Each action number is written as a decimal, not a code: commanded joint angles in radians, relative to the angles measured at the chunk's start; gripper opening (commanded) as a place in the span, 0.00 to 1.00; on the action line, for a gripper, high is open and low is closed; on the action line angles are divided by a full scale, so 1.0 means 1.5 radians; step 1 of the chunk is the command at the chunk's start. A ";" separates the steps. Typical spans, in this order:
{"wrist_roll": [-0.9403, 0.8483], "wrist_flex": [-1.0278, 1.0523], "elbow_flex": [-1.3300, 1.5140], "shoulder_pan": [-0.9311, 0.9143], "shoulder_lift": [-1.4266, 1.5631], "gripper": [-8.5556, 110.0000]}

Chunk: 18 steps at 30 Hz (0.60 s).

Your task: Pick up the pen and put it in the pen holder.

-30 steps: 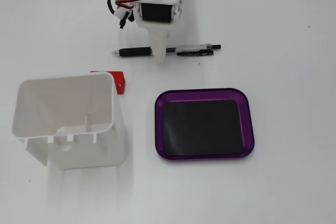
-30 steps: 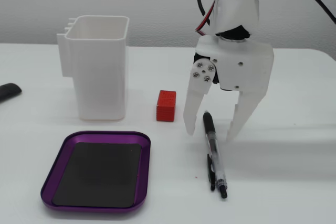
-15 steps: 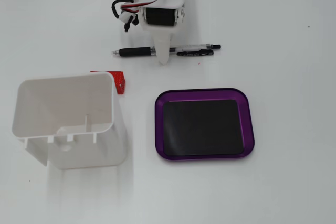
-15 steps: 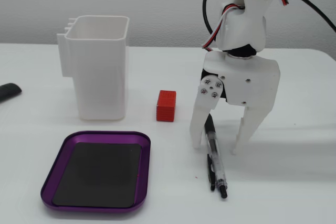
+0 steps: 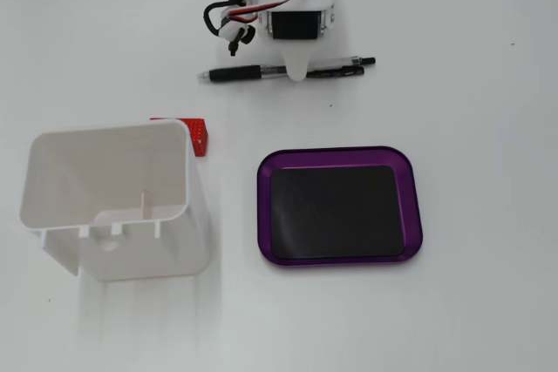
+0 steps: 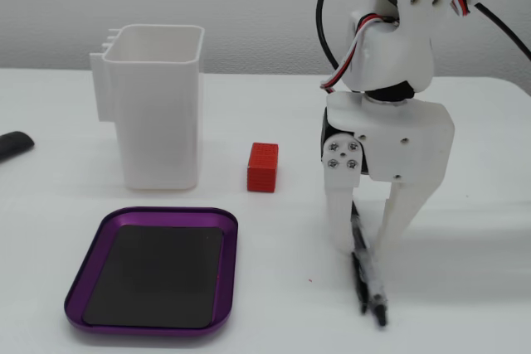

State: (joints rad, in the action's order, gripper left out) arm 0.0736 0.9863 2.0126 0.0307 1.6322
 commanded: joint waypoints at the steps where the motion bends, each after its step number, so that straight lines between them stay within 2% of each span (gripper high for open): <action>1: -0.011 -0.005 -0.001 0.006 0.003 0.07; 7: -0.024 0.017 -0.020 -0.003 0.030 0.07; 13: -0.010 0.074 -0.143 -0.091 0.180 0.07; 18: 0.071 0.063 -0.260 -0.123 0.302 0.07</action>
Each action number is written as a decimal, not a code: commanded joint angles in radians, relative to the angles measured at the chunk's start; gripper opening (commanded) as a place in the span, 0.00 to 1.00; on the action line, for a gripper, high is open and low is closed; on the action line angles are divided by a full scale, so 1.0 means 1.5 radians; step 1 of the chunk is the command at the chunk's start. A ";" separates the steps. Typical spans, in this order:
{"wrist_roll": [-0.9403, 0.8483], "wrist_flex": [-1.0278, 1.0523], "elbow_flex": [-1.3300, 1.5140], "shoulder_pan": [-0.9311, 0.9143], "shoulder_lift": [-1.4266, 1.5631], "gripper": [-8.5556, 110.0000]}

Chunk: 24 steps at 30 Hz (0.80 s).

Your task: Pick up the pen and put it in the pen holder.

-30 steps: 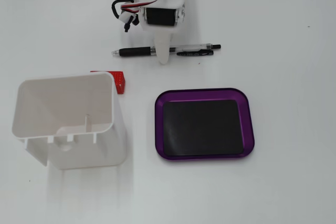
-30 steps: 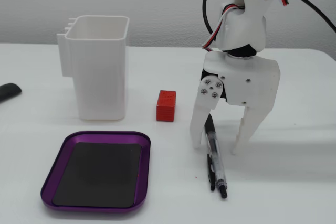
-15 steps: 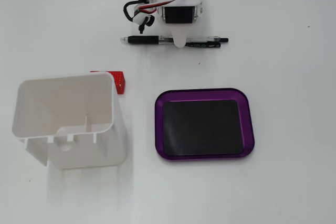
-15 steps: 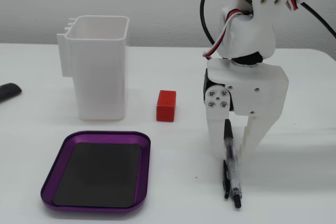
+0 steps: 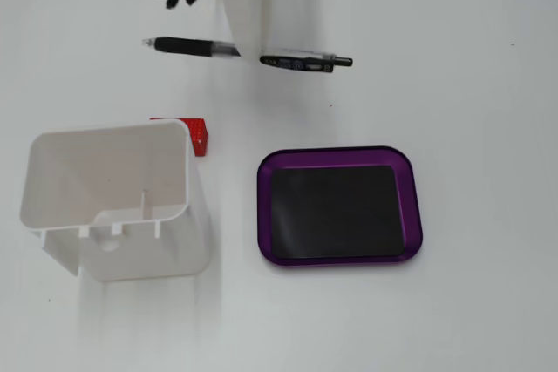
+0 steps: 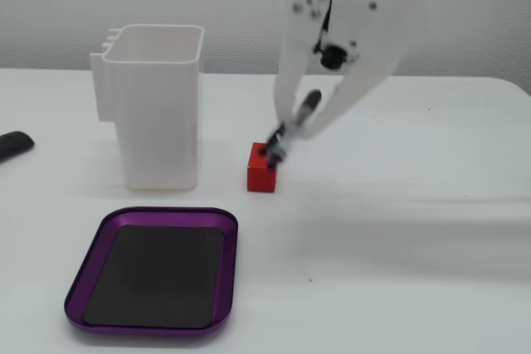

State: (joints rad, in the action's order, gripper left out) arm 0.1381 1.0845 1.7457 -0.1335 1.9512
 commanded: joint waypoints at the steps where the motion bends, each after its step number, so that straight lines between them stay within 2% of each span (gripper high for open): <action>1: 0.039 -0.002 -0.109 -0.013 0.105 0.07; 7: 0.055 -0.015 -0.253 -0.009 0.095 0.07; 13: 0.242 -0.089 -0.393 -0.015 -0.027 0.07; 24: 0.387 -0.083 -0.672 -0.016 -0.326 0.07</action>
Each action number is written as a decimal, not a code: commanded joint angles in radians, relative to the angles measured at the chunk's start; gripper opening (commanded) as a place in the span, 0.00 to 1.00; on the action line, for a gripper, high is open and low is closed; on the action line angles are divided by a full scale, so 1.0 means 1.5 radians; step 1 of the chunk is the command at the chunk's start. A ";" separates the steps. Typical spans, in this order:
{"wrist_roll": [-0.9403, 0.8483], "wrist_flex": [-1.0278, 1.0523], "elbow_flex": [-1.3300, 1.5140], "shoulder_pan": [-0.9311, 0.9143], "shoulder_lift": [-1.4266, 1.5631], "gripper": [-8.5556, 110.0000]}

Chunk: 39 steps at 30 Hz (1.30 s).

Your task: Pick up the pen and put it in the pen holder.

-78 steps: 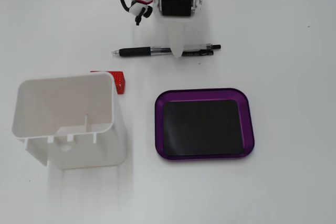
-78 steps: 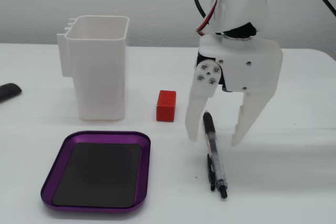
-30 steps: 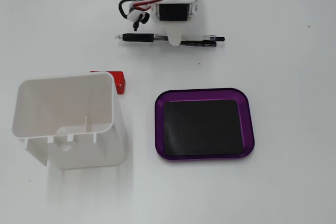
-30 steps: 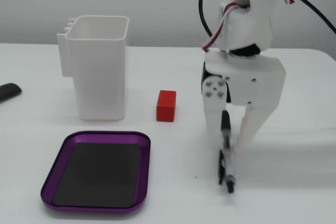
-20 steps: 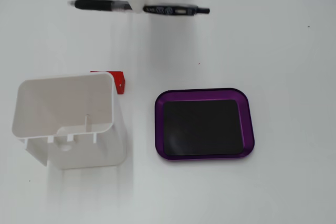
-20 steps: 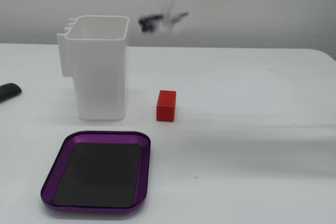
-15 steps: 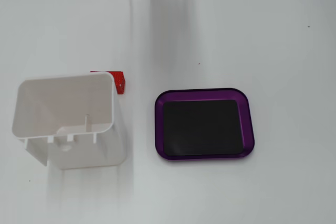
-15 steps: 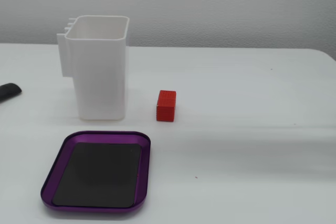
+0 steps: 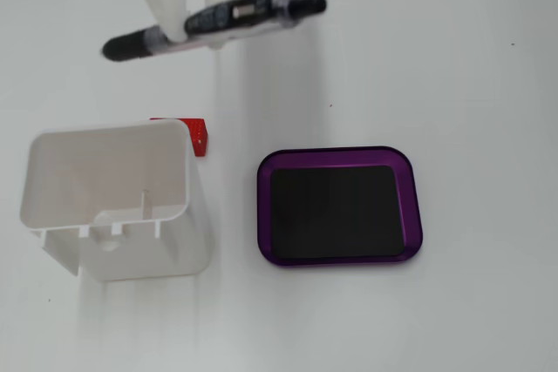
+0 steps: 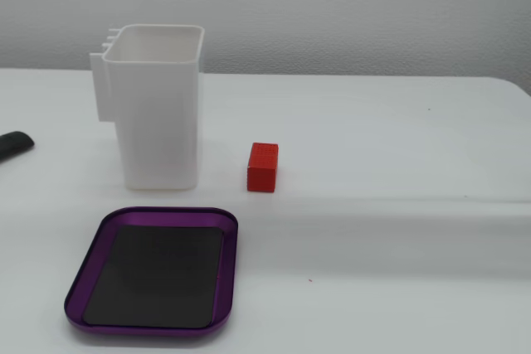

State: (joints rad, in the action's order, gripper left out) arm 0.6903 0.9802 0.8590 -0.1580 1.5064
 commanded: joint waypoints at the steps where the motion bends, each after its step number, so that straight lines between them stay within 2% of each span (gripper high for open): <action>1: 0.032 -0.013 -0.094 -0.009 -0.046 0.07; 7: 0.110 -0.013 -0.114 -0.065 -0.121 0.07; 25: 0.106 -0.012 -0.112 -0.086 -0.229 0.08; 30: 0.106 0.020 -0.116 -0.087 -0.222 0.13; 35: 0.105 0.029 -0.122 -0.087 -0.220 0.13; 39: 0.098 0.106 -0.167 -0.089 -0.204 0.16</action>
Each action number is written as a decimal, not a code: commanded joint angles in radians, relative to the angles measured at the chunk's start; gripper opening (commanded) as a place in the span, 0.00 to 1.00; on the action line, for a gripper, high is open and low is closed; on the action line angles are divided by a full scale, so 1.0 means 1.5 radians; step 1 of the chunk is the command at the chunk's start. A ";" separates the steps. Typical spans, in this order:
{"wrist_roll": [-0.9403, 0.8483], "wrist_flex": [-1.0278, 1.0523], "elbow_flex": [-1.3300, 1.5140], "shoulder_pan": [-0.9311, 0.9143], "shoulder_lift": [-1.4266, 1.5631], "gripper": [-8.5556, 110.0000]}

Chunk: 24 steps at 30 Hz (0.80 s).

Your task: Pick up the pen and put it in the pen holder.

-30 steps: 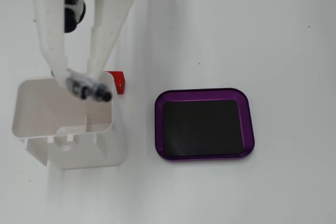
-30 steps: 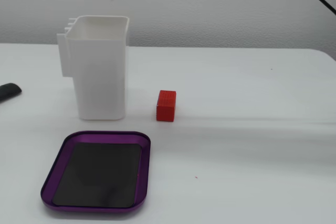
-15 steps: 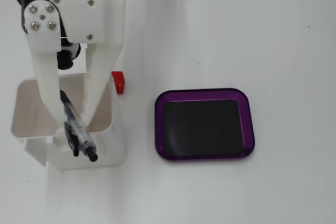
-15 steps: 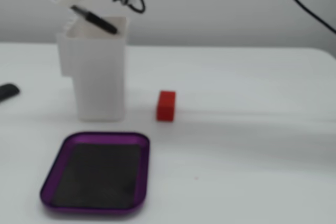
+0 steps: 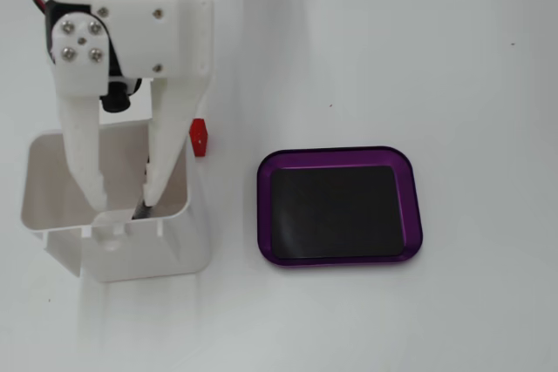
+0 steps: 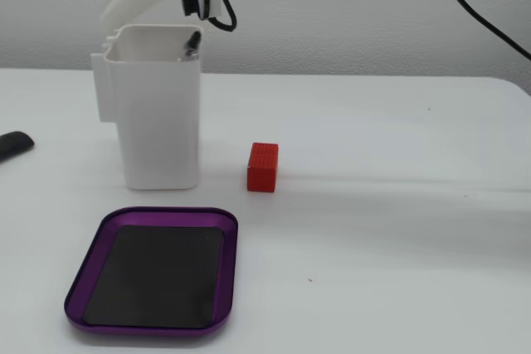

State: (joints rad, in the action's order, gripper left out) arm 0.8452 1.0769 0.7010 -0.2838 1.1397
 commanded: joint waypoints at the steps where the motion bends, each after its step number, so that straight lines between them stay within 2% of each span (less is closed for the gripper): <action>1: -0.022 0.074 -0.085 -0.005 0.054 0.17; 10: -0.288 0.340 -0.303 0.003 0.222 0.20; 14: -0.391 0.414 -0.318 0.000 0.304 0.20; 18: -0.442 0.416 -0.197 -0.002 0.396 0.20; 24: -0.469 0.415 0.090 0.004 0.580 0.20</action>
State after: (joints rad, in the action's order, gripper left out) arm 0.1534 1.6981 0.6504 -0.2838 1.8623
